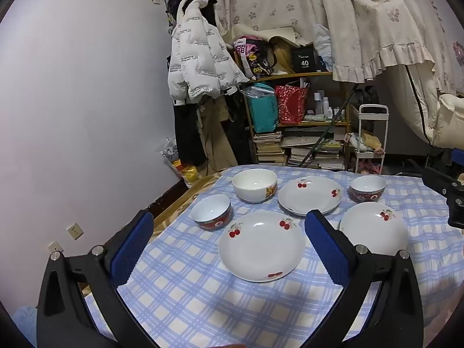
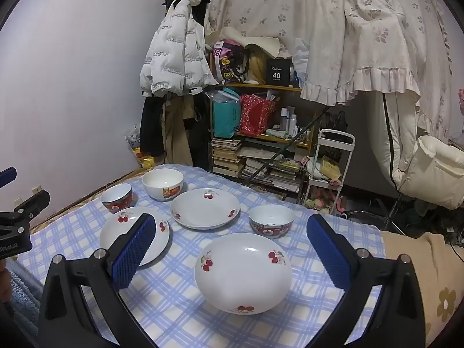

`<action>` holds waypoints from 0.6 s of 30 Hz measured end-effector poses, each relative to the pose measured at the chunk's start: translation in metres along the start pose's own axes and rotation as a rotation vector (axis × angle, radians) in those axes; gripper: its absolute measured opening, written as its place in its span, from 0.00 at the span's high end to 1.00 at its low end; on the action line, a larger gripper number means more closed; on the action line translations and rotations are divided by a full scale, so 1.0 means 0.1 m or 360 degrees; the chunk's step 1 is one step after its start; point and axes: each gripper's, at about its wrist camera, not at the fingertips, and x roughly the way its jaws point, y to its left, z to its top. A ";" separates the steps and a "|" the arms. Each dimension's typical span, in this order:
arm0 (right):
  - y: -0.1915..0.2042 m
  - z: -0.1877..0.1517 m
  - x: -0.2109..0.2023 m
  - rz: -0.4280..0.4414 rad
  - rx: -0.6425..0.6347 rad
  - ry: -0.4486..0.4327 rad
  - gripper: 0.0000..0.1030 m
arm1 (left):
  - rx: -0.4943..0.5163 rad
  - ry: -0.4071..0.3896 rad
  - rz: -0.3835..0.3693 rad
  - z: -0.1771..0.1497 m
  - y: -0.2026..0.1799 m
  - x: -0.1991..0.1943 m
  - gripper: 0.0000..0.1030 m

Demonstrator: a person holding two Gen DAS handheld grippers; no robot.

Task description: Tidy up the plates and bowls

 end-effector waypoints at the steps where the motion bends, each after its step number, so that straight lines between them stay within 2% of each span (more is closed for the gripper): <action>1: 0.00 0.00 0.00 0.0001 -0.0002 0.0003 0.00 | -0.0008 -0.0020 0.0010 0.00 0.00 0.00 0.01; 18: -0.02 -0.01 0.01 0.0002 0.0000 0.0002 0.00 | 0.0011 -0.0024 0.0035 0.00 0.01 0.00 0.01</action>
